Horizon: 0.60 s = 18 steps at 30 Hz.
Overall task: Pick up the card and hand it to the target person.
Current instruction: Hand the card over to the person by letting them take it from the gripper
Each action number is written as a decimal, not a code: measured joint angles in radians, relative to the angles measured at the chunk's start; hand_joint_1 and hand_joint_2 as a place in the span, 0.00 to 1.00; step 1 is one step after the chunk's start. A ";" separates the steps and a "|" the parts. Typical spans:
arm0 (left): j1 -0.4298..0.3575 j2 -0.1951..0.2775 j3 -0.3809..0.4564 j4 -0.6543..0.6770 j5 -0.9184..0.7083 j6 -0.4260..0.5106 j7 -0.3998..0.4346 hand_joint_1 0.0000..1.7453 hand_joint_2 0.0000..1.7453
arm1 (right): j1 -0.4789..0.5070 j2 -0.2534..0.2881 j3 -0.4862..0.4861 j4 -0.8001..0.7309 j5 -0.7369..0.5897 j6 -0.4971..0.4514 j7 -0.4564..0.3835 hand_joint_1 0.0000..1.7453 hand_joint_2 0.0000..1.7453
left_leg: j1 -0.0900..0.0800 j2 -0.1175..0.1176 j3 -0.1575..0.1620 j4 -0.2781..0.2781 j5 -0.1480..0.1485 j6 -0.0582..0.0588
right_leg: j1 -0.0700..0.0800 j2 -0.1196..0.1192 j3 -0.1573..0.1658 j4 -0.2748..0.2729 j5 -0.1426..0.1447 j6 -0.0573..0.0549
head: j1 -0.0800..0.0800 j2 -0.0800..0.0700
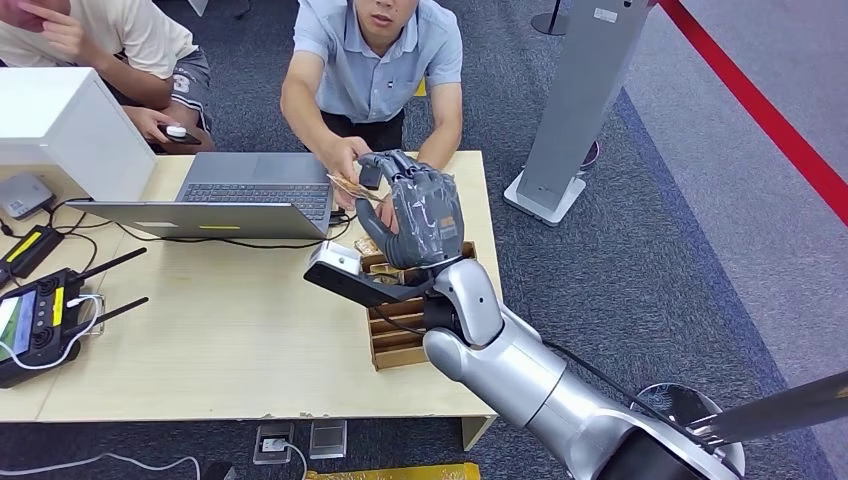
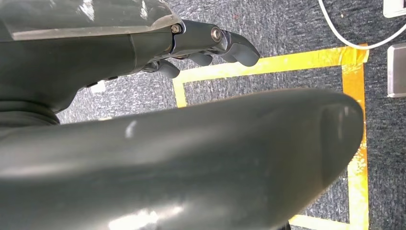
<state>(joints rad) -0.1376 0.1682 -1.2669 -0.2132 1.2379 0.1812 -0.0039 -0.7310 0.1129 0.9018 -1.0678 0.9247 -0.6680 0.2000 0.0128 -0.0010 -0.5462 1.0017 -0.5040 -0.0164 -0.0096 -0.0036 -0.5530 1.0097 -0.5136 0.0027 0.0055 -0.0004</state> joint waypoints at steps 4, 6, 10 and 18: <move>0.000 0.000 0.000 0.000 0.006 0.007 0.000 0.00 0.00 | 0.000 0.000 0.000 0.000 -0.016 0.000 -0.003 0.00 1.00 | 0.000 0.000 0.000 0.000 0.000 0.000 | 0.000 0.000 0.000 0.000 0.000 0.000 | 0.000 0.000; 0.001 0.000 0.000 0.000 0.007 0.008 -0.001 0.00 0.00 | 0.000 0.000 0.000 0.000 -0.016 0.000 -0.004 0.00 1.00 | 0.000 0.000 0.000 0.000 0.000 0.000 | 0.000 0.000 0.000 0.000 0.000 0.000 | 0.000 0.000; 0.001 0.000 0.000 0.000 0.007 0.008 -0.001 0.00 0.00 | 0.000 0.000 0.000 -0.001 -0.021 0.000 -0.005 0.00 1.00 | 0.000 0.000 0.000 0.000 0.000 0.000 | 0.000 0.000 0.000 0.000 0.000 0.000 | 0.000 0.000; 0.005 0.000 0.000 0.000 0.013 0.009 -0.007 0.00 0.00 | 0.018 -0.005 -0.013 -0.018 -0.079 0.000 -0.011 0.00 1.00 | 0.000 0.000 0.000 0.000 0.000 0.000 | 0.000 0.000 0.000 0.000 0.000 0.000 | 0.000 0.000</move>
<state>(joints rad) -0.1323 0.1682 -1.2669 -0.2132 1.2505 0.1903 -0.0108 -0.7133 0.1081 0.8892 -1.0853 0.8457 -0.6683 0.1888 0.0128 -0.0009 -0.5460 1.0017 -0.5040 -0.0164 -0.0096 -0.0035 -0.5531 1.0097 -0.5136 0.0027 0.0057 -0.0004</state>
